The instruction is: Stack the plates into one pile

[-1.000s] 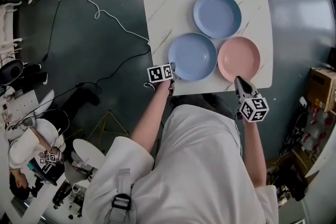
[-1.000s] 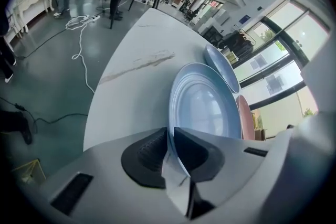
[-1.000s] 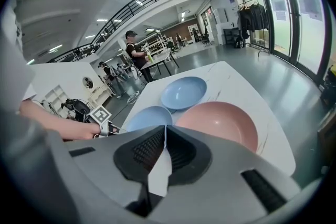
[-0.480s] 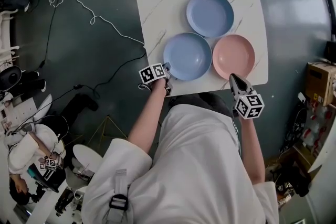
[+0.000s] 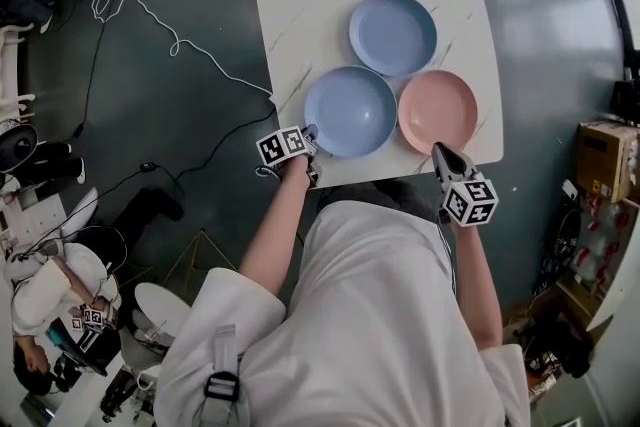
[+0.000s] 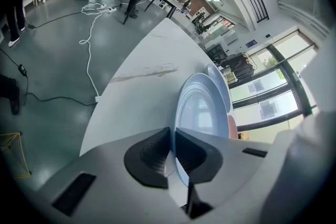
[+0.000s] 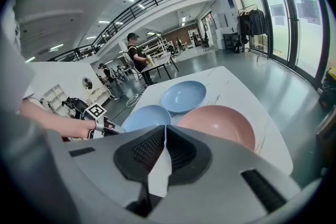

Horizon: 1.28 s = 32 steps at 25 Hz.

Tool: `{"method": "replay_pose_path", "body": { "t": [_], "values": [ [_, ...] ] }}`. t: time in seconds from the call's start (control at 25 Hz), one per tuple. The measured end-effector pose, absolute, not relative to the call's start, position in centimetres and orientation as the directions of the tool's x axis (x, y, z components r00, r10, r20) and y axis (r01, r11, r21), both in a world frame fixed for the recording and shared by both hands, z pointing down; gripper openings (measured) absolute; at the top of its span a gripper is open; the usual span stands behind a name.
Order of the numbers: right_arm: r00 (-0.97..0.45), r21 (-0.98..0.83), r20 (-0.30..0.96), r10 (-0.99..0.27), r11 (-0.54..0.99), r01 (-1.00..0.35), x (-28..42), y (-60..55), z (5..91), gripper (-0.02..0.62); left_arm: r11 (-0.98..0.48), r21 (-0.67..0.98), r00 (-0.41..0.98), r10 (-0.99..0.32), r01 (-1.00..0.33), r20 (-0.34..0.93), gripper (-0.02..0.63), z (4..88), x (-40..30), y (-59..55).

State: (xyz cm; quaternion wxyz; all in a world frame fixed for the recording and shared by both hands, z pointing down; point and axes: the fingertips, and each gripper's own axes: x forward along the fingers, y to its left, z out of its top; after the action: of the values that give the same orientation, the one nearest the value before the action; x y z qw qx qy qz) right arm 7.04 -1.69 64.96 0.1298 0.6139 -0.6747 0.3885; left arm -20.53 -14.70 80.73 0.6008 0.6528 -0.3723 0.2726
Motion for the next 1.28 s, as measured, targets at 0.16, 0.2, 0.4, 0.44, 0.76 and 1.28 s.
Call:
{"method": "replay_pose_path", "body": {
  "t": [0.16, 0.2, 0.4, 0.44, 0.76, 1.28],
  "values": [
    [-0.214, -0.361, 0.649, -0.73, -0.049, -0.931, 6.8, -1.5, 64.6, 0.028, -0.011, 0.59, 0.583, -0.167, -0.807, 0.795, 0.025, 79.8, -20.7, -14.7],
    [-0.213, -0.36, 0.648, -0.732, -0.048, -0.932, 6.8, -1.4, 64.5, 0.028, -0.013, 0.593, 0.586, -0.171, -0.805, 0.792, 0.025, 79.6, -20.6, -14.7],
    [-0.195, -0.357, 0.641, -0.743, -0.063, -0.932, 7.3, -1.1, 64.5, 0.028, -0.017, 0.612, 0.605, -0.166, -0.791, 0.778, 0.025, 78.6, -20.1, -14.4],
    [-0.189, -0.355, 0.64, -0.745, -0.07, -0.932, 7.5, -1.0, 64.5, 0.028, -0.026, 0.613, 0.608, -0.164, -0.79, 0.777, 0.025, 78.4, -20.0, -14.3],
    [-0.165, -0.353, 0.631, -0.758, -0.091, -0.931, 8.8, 0.3, 64.1, 0.028, -0.078, 0.607, 0.612, -0.128, -0.791, 0.781, 0.025, 77.5, -18.3, -12.6],
    [-0.249, -0.369, 0.618, -0.746, 0.005, -0.929, 13.2, 0.7, 64.8, 0.028, -0.08, 0.588, 0.594, -0.105, -0.805, 0.798, 0.025, 76.0, -12.5, -8.9]
  ]
}}
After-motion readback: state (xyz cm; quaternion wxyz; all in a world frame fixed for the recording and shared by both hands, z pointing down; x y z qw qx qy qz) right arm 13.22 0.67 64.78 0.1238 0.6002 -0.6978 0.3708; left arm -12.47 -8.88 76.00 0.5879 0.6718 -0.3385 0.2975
